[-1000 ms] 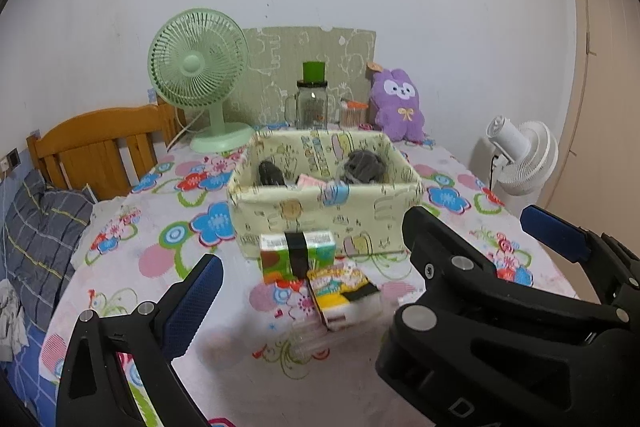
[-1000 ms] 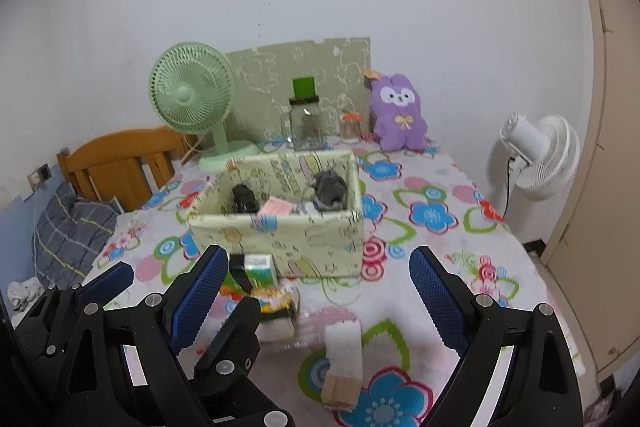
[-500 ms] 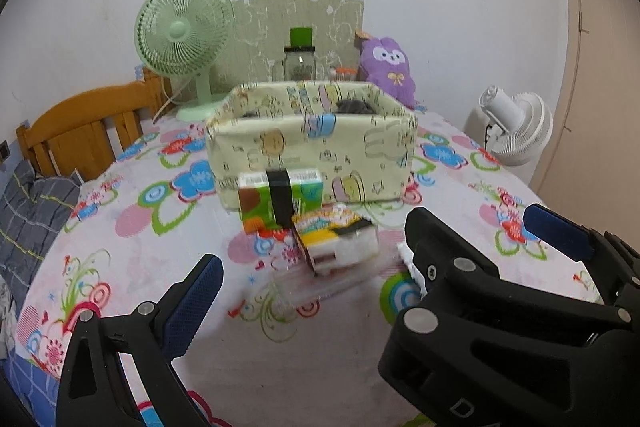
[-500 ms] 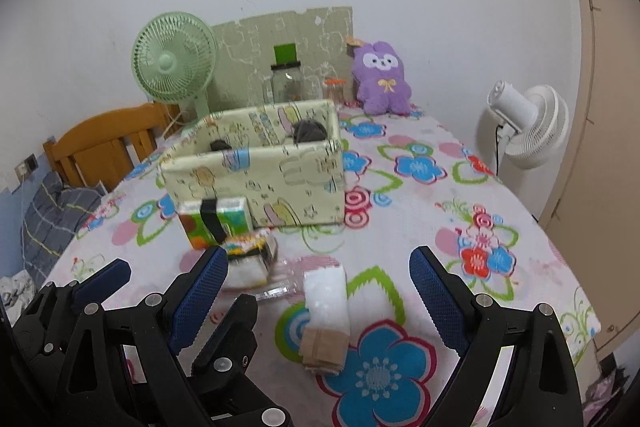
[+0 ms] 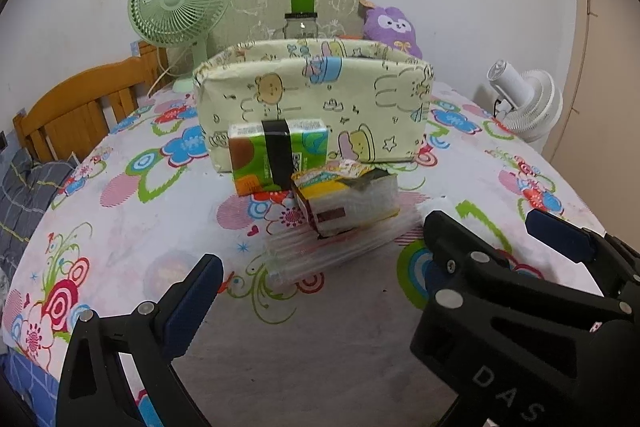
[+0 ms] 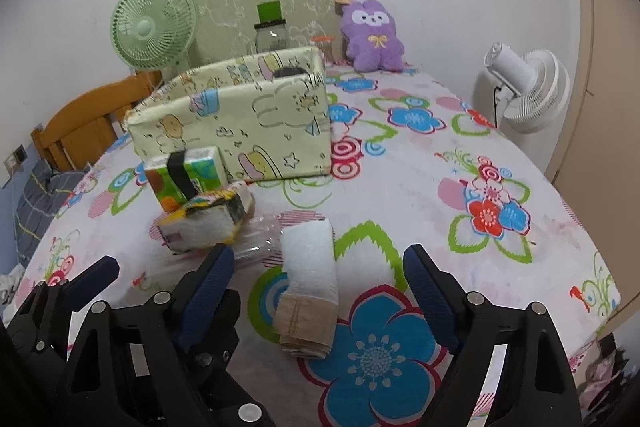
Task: Organize soft objects
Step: 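Grasp the white rolled towel with the right gripper, then grasp the clear plastic pen pouch with the left gripper while the right gripper holds the white roll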
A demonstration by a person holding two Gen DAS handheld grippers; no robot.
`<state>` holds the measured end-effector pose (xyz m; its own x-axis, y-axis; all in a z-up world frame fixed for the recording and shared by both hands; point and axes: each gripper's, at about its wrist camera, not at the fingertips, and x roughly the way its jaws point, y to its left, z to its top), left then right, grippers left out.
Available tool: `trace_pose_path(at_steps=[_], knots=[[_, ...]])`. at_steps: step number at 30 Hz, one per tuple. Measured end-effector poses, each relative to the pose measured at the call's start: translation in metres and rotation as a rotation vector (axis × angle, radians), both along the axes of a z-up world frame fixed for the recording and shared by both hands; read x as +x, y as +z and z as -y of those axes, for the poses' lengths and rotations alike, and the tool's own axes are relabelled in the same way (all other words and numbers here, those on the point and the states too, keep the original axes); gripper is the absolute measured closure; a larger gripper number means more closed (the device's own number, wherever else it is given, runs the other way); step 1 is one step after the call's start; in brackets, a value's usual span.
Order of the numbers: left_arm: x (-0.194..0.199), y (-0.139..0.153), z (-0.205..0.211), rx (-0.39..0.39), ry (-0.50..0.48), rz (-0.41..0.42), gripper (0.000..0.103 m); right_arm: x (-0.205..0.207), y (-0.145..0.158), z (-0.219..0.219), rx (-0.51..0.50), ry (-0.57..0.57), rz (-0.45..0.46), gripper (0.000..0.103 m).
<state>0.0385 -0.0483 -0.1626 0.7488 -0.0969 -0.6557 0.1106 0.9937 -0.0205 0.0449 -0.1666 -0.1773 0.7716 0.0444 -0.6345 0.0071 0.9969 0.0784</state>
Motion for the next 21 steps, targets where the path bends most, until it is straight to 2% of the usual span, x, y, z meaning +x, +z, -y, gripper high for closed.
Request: trace_pose_path(at_steps=[8,13,16,21], knots=[[0.012,-0.014,0.003,0.010,-0.009,-0.059,0.002,0.017,-0.017,0.001,0.037,0.032,-0.086,0.038],[0.014,-0.017,0.002,0.004,-0.012,-0.072,0.002,0.021,-0.021,-0.004,0.005,0.050,-0.103,0.066],[0.015,-0.015,0.002,0.011,-0.008,-0.068,0.002,0.023,-0.021,-0.001,0.018,0.037,-0.103,0.074],[0.020,-0.010,-0.001,0.021,-0.003,-0.081,0.002,0.025,-0.017,0.006,0.052,0.021,-0.101,0.075]])
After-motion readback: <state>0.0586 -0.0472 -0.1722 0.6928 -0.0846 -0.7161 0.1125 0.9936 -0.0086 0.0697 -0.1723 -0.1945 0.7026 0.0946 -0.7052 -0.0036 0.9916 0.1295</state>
